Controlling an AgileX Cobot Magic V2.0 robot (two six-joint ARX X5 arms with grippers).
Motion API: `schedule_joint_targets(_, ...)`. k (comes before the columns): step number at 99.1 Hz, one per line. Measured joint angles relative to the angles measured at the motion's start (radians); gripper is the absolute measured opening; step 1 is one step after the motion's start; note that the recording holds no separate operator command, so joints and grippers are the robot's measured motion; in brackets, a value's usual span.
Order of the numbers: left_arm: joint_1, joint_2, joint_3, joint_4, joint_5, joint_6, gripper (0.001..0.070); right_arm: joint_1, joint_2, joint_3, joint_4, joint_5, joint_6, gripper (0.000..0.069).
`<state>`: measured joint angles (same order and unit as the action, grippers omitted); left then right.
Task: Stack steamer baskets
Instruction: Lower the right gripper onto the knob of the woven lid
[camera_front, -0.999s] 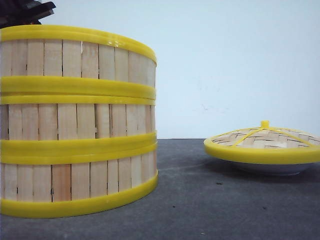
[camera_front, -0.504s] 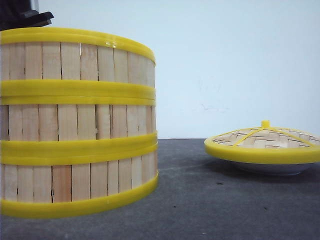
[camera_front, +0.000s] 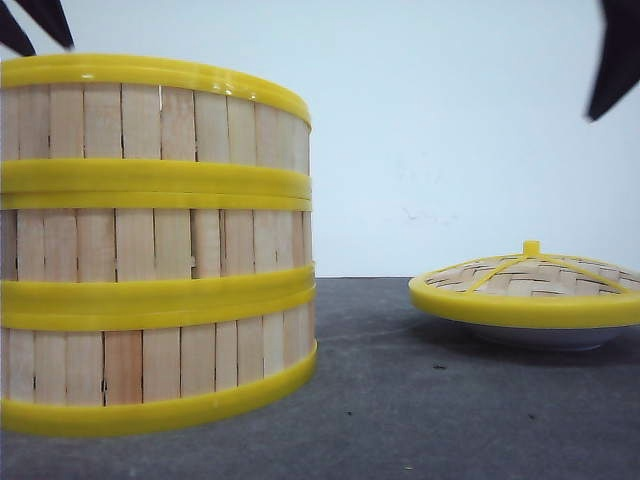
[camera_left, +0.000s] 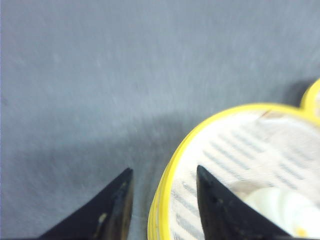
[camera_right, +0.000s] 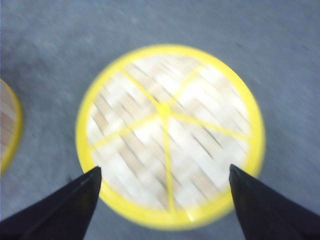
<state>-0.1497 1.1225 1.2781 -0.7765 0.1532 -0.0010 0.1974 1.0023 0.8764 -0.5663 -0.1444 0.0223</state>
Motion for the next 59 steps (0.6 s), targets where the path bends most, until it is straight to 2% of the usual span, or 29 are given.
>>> schedule_joint_targets(9,0.000,-0.040,0.000,-0.006,0.000,0.000,0.0228,0.000,0.090,0.000,0.085,-0.040,0.000,0.0504)
schedule_joint_targets(28,0.001,-0.085,0.000,-0.006,0.000,0.006,0.0228,0.003,0.264,0.000,0.208,-0.040,-0.001,0.0486)
schedule_joint_targets(59,0.001,-0.083,0.000,-0.022,0.000,0.008,0.0228,0.011,0.394,0.000,0.338,-0.039,-0.007,0.0467)
